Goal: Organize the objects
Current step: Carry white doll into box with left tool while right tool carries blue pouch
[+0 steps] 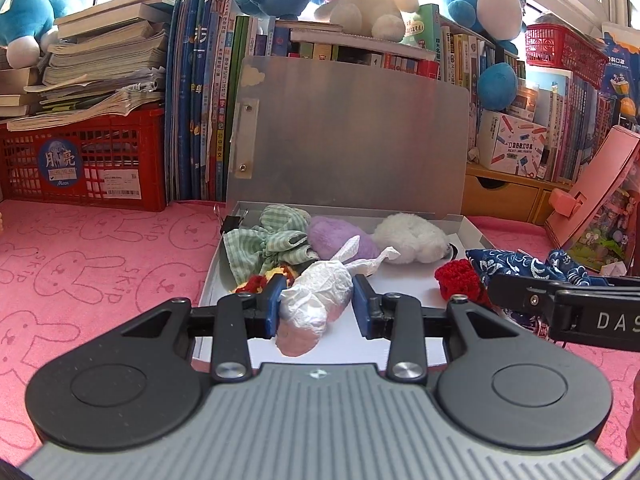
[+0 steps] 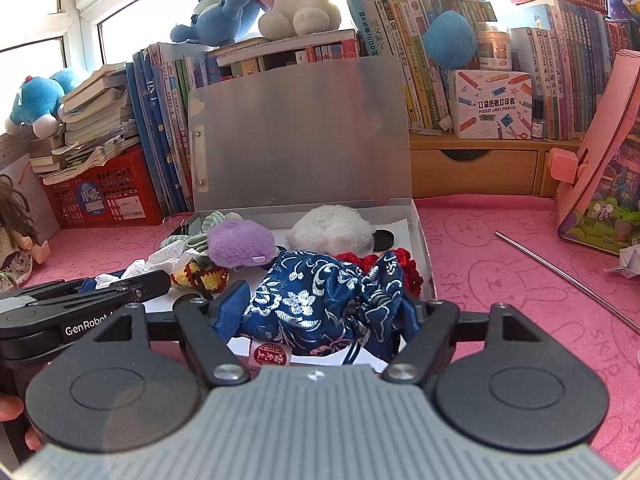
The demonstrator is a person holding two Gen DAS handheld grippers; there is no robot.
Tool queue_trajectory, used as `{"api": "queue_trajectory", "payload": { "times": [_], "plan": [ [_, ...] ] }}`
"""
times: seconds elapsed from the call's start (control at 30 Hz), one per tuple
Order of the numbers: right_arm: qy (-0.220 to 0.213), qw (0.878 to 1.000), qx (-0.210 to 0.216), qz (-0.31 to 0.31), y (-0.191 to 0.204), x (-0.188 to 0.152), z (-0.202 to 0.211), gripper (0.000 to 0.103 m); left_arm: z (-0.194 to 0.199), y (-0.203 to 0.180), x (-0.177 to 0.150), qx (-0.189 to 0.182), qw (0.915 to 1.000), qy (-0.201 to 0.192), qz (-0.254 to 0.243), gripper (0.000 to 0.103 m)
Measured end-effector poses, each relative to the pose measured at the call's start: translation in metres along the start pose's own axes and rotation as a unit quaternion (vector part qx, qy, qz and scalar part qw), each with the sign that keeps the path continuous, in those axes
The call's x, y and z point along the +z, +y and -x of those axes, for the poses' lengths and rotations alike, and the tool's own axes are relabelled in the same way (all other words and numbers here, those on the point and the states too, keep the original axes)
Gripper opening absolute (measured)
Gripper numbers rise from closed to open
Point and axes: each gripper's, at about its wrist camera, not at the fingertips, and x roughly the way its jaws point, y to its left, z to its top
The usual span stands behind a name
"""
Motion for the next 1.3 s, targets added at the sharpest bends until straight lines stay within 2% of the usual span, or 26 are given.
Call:
{"api": "queue_trajectory", "payload": {
  "times": [0.53,1.3],
  "plan": [
    [0.027,1.0,0.007,-0.004,0.001,0.001,-0.039,0.075,-0.032,0.001,-0.003,0.002,0.9999,0.016,-0.005,0.041],
    [0.046,0.999,-0.021,0.007,-0.01,-0.008,-0.069,0.075,-0.064,0.011,-0.006,0.024,0.9985,0.048,-0.008,0.041]
  ]
}}
